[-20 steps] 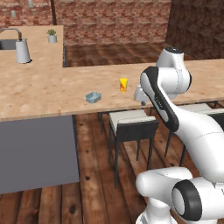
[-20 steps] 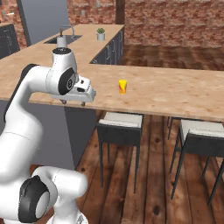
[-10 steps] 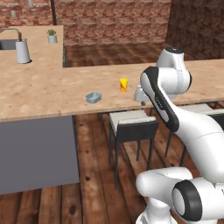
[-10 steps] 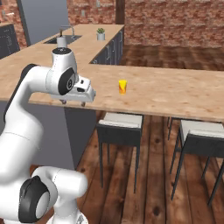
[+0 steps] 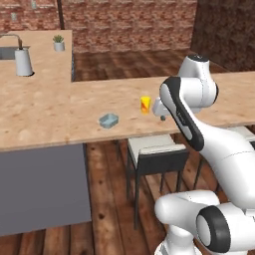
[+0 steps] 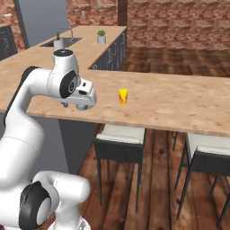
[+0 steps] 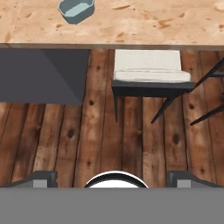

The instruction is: Pick the cup and tupperware and place them in the sink. Then turn on the water.

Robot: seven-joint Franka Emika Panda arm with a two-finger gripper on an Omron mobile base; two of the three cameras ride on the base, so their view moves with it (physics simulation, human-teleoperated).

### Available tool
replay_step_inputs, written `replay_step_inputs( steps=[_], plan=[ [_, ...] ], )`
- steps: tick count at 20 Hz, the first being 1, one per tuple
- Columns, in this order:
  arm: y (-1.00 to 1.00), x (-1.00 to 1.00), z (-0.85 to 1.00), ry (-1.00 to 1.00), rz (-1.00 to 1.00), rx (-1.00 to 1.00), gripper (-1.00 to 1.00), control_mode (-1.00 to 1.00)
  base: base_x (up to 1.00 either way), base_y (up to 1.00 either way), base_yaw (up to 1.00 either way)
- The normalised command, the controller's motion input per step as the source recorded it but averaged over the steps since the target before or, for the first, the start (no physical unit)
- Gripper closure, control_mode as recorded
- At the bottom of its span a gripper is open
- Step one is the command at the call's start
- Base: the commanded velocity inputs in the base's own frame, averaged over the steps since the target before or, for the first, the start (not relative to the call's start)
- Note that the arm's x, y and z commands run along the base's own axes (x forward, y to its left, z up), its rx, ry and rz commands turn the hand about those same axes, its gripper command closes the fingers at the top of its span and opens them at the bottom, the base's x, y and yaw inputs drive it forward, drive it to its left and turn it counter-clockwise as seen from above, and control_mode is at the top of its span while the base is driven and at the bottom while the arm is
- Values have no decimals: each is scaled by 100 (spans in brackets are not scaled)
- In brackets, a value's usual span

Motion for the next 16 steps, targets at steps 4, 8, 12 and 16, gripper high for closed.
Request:
replay_step_inputs(
  steps=[4, 8, 12, 16],
  plan=[
    [0, 0, 0, 0, 0, 0, -100, 100, 59, 0, 0],
    [0, 0, 0, 0, 0, 0, -100, 100, 58, 0, 0],
    [0, 0, 0, 0, 0, 0, -100, 100, 55, 1, 0],
    [0, 0, 0, 0, 0, 0, -100, 100, 48, 2, 0]
  ],
)
